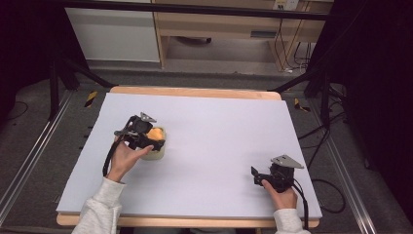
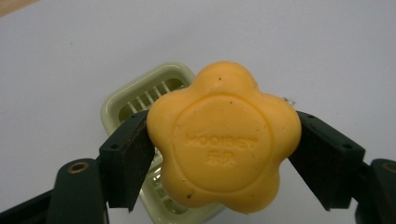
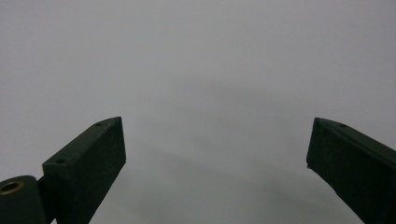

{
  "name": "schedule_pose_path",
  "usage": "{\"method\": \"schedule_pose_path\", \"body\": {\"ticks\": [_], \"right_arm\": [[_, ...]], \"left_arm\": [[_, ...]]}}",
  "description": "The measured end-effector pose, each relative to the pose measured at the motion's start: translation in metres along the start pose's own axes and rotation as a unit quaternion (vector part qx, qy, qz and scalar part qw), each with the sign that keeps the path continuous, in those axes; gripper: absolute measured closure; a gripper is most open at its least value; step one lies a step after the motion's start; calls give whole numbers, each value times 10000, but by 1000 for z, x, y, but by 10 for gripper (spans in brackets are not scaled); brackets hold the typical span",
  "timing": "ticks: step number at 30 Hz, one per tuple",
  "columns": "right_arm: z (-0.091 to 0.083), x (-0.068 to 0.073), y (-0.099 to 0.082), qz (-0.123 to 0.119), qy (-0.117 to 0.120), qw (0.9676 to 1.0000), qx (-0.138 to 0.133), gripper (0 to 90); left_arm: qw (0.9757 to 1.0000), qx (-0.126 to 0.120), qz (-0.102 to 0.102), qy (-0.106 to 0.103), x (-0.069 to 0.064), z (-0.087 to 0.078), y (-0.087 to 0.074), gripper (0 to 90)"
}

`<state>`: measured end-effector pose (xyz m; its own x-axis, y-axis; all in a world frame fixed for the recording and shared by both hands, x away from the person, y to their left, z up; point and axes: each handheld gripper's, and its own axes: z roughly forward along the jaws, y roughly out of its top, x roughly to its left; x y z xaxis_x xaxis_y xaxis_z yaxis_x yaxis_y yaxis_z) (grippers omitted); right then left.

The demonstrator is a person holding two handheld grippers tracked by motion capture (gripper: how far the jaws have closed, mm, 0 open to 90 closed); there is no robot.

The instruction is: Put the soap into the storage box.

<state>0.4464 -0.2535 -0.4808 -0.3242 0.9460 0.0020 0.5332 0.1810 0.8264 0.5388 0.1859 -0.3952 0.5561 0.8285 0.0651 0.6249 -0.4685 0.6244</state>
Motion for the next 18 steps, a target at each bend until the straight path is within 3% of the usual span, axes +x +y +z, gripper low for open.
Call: {"method": "schedule_pose_path", "body": {"ticks": [9,18], "right_arm": [[0,0,0,8,15,10000,-11,51],[-1,0,1,14,17,10000,-52,50]], "left_arm": [[9998,109,-167,68,13,10,0,248],[9996,217,-160,118,19,20,2,248]]}}
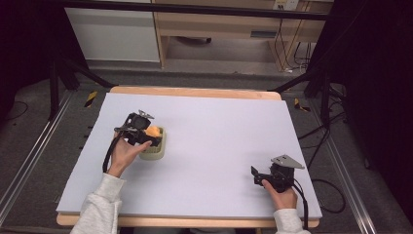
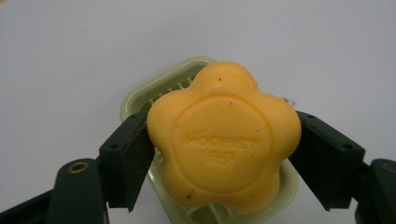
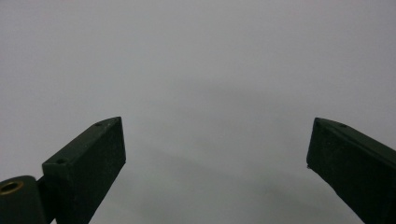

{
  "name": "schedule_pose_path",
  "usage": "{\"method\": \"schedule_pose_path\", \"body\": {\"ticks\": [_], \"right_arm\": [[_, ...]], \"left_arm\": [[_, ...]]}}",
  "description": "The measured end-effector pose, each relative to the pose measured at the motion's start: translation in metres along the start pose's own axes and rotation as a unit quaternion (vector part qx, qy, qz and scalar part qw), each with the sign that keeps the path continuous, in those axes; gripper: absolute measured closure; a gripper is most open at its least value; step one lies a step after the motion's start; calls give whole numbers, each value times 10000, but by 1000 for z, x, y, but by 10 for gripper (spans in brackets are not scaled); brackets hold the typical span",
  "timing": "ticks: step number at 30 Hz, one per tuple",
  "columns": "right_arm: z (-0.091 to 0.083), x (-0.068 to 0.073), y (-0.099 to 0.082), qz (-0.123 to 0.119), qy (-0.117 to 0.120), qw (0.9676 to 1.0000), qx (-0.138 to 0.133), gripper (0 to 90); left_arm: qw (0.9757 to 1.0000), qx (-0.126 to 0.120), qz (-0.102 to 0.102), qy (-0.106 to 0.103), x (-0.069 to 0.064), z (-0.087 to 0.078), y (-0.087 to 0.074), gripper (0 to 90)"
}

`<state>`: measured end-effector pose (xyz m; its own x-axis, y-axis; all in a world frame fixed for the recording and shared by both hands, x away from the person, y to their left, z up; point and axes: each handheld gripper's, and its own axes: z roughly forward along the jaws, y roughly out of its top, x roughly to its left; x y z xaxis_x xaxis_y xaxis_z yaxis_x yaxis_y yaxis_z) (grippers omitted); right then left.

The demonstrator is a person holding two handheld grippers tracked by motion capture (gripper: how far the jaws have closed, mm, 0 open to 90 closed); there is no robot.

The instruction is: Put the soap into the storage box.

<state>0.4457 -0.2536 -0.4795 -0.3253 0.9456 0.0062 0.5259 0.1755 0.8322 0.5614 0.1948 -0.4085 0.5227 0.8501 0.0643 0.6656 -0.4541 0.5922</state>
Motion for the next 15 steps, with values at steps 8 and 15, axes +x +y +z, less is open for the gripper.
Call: {"method": "schedule_pose_path", "body": {"ticks": [8,15], "right_arm": [[1,1,0,19,13,10000,18,50],[1,1,0,11,12,10000,28,50]], "left_arm": [[10000,77,-30,36,3,6,-2,248],[9999,123,-37,30,4,8,-3,248]]}}
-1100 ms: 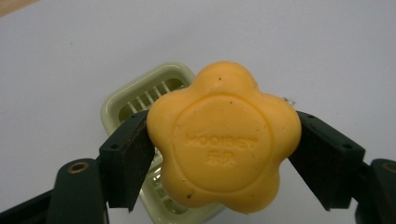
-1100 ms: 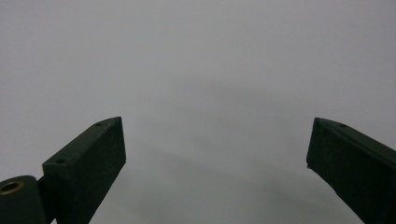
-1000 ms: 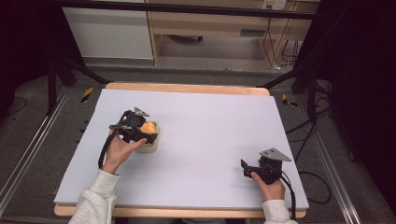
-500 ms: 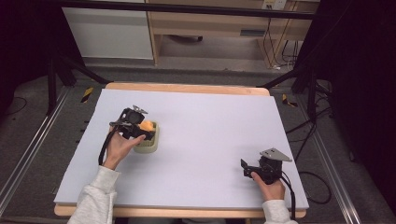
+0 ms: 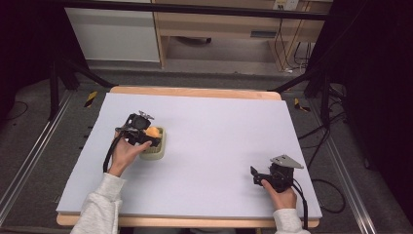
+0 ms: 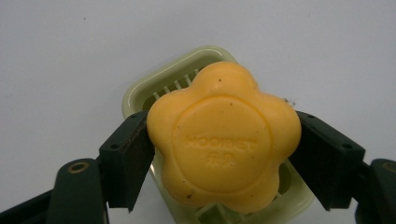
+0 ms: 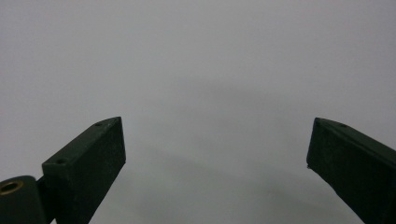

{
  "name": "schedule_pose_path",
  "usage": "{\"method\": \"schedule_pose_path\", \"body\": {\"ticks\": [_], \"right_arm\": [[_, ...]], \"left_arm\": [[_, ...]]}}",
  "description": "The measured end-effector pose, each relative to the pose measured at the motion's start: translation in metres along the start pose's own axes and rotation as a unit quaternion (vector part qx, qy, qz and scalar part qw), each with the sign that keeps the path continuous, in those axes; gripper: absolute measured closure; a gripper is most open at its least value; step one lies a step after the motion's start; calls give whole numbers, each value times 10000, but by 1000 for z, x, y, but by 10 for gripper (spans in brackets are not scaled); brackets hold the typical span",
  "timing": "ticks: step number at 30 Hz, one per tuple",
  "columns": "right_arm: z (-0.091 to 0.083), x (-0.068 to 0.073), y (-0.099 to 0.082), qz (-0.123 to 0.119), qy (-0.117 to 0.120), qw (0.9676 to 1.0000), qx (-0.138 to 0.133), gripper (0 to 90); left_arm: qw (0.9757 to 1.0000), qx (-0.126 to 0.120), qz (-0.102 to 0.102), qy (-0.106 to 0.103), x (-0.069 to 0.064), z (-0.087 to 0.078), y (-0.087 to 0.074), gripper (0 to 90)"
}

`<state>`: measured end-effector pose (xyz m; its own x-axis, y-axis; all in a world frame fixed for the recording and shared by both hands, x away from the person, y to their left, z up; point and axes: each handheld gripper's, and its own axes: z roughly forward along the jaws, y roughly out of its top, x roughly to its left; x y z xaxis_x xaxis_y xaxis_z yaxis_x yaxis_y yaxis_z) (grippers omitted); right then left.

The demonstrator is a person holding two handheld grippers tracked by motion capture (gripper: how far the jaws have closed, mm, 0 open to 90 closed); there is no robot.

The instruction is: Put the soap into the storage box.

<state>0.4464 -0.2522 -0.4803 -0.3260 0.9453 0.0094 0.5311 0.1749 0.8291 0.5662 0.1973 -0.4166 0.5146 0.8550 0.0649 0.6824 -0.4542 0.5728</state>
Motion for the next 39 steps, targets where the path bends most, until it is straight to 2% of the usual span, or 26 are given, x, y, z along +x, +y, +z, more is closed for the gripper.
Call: {"method": "schedule_pose_path", "body": {"ticks": [17,39], "right_arm": [[0,0,0,5,-6,10000,4,50],[1,0,0,-47,-31,10000,14,49]], "left_arm": [[9997,227,61,60,0,9,-4,248],[9994,339,82,24,-2,17,-6,247]]}}
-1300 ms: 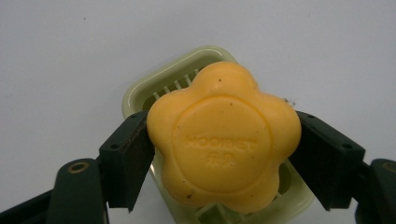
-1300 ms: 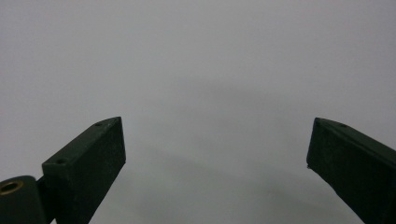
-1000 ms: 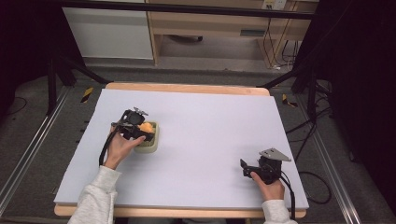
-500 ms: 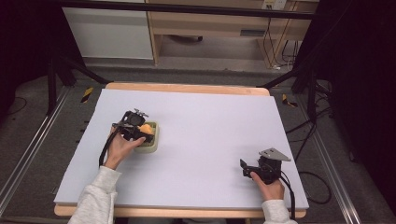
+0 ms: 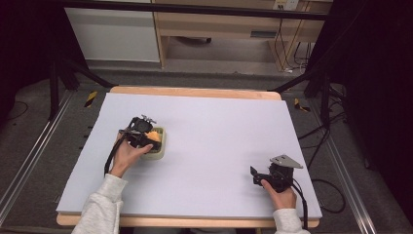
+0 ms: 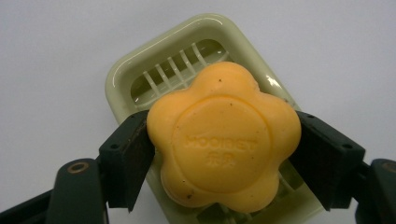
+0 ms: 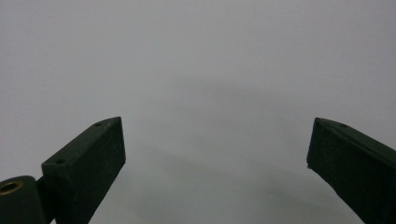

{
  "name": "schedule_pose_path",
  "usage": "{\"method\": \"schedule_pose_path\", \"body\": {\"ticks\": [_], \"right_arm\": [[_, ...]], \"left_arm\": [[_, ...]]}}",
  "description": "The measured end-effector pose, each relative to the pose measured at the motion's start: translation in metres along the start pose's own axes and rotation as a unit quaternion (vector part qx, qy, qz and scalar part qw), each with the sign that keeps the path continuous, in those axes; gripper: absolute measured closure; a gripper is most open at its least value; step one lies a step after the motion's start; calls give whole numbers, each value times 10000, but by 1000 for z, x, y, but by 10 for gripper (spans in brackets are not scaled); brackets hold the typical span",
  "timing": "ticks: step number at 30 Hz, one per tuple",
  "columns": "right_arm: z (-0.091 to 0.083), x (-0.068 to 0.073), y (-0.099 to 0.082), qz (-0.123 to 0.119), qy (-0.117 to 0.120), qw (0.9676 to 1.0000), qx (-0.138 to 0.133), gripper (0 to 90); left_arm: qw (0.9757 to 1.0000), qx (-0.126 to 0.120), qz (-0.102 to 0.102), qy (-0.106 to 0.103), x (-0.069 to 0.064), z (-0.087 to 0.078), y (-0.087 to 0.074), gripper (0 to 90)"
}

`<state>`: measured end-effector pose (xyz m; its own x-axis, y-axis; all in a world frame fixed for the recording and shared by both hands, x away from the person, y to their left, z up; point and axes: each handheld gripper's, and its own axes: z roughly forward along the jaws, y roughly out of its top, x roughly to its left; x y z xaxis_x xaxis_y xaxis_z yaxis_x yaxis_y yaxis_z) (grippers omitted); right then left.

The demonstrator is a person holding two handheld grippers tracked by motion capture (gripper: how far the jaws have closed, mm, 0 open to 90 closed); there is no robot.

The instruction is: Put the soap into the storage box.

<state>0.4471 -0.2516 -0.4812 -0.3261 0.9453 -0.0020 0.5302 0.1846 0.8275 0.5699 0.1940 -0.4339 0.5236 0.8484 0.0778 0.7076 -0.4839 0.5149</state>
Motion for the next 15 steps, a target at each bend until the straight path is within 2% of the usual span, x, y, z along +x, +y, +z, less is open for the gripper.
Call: {"method": "schedule_pose_path", "body": {"ticks": [15], "right_arm": [[0,0,0,12,7,10000,12,48]], "left_arm": [[10000,-63,-36,27,-1,3,0,244]]}}
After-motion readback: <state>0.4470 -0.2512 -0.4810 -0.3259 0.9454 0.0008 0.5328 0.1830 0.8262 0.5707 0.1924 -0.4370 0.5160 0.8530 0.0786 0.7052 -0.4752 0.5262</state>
